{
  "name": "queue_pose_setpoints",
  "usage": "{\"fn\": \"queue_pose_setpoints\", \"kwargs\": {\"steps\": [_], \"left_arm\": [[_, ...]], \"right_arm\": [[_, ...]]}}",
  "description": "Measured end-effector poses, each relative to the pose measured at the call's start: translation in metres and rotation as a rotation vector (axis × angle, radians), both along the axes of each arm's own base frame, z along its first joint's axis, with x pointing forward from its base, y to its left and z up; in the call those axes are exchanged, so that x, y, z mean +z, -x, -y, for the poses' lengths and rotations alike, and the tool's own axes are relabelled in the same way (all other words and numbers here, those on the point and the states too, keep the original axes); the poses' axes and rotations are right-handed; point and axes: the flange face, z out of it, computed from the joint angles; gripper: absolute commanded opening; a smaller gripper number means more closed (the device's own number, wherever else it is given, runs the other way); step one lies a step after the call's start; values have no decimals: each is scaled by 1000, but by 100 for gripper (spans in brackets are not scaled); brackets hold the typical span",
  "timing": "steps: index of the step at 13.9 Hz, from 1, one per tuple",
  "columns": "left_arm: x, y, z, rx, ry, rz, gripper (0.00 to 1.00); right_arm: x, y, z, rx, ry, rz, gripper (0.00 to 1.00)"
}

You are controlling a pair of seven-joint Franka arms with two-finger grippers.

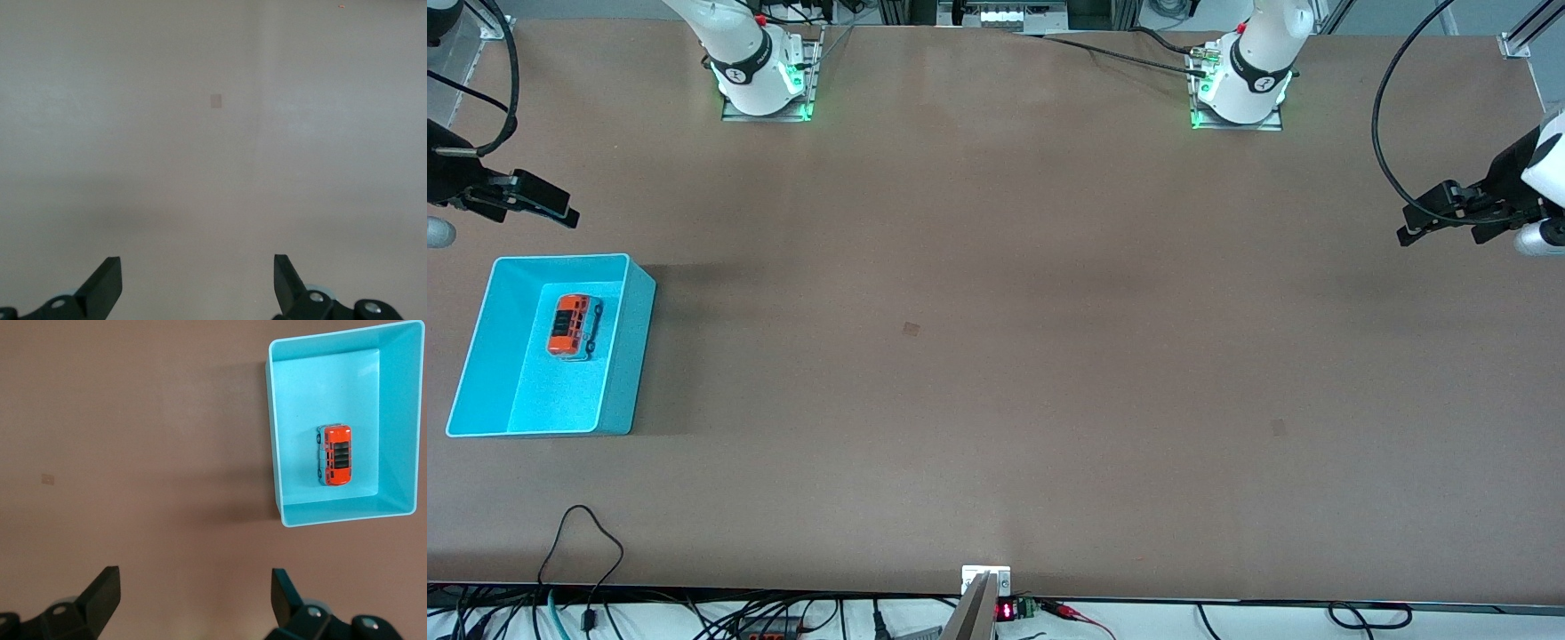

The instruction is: Wind up bus and store in blue box

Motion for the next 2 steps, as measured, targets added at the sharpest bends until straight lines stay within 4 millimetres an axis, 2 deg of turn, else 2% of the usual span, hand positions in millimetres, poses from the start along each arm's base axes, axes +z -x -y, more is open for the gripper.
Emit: {"fn": "queue_pose_setpoints", "kwargs": {"steps": [2], "left_arm": [[0, 0, 0, 0, 0, 0, 100]], "right_arm": [[0, 0, -4, 7, 0, 0, 100]]}}
